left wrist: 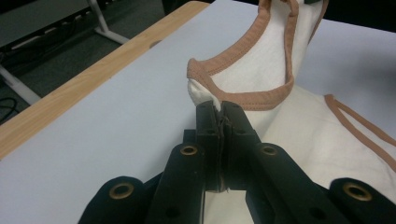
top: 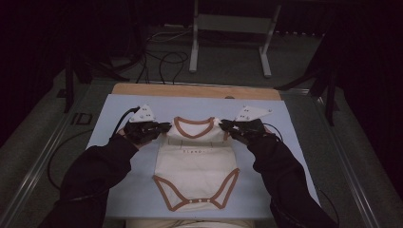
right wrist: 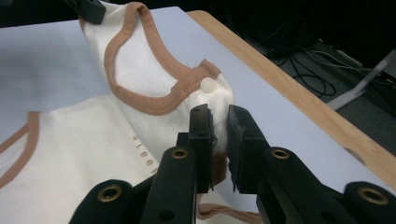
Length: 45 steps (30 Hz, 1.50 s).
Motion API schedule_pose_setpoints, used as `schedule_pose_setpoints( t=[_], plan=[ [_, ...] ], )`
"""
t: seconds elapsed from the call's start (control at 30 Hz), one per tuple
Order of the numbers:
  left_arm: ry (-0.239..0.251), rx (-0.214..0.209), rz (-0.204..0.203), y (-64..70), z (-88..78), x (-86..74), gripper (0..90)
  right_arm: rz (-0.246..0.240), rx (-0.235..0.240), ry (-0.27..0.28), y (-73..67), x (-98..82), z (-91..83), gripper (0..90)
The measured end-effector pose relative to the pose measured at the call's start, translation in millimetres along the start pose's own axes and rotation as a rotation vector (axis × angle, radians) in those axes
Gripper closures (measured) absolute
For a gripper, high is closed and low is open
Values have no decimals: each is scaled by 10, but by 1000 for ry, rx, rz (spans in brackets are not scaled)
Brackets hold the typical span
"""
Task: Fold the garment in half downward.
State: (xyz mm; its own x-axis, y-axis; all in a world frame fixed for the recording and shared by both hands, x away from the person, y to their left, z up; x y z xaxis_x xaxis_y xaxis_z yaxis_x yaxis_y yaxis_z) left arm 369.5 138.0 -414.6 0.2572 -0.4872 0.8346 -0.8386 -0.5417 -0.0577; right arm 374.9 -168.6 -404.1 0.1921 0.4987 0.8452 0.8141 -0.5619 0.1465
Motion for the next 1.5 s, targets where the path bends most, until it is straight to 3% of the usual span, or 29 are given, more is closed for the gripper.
schedule_pose_setpoints(
  t=[0.33, 0.87, 1.1, 1.5],
  plan=[
    [-10, -28, 12, 250, -33, -84, 879, -4, 21, 4, -215, -148, -100, 808],
    [-14, -75, 8, 530, -85, -264, 879, 14, 64, -3, -478, -377, -196, 807],
    [-33, -107, 13, 666, -89, -420, 879, 9, 81, -18, -573, -468, -214, 805],
    [-101, -197, -34, 910, 65, -788, 876, 34, 158, -91, -817, -804, -159, 800]
  ],
)
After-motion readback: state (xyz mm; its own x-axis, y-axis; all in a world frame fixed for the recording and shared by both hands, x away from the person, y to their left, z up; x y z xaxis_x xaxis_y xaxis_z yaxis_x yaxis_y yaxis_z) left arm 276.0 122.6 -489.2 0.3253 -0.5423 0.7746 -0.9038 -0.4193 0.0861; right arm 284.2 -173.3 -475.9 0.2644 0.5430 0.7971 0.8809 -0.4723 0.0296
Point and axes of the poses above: each handheld gripper's, and its own axes: z roughly forward along the jaws, x roughly out of its top, y roughly to its right, the point moved 3 cm from there along z, roughly forward along the jaws
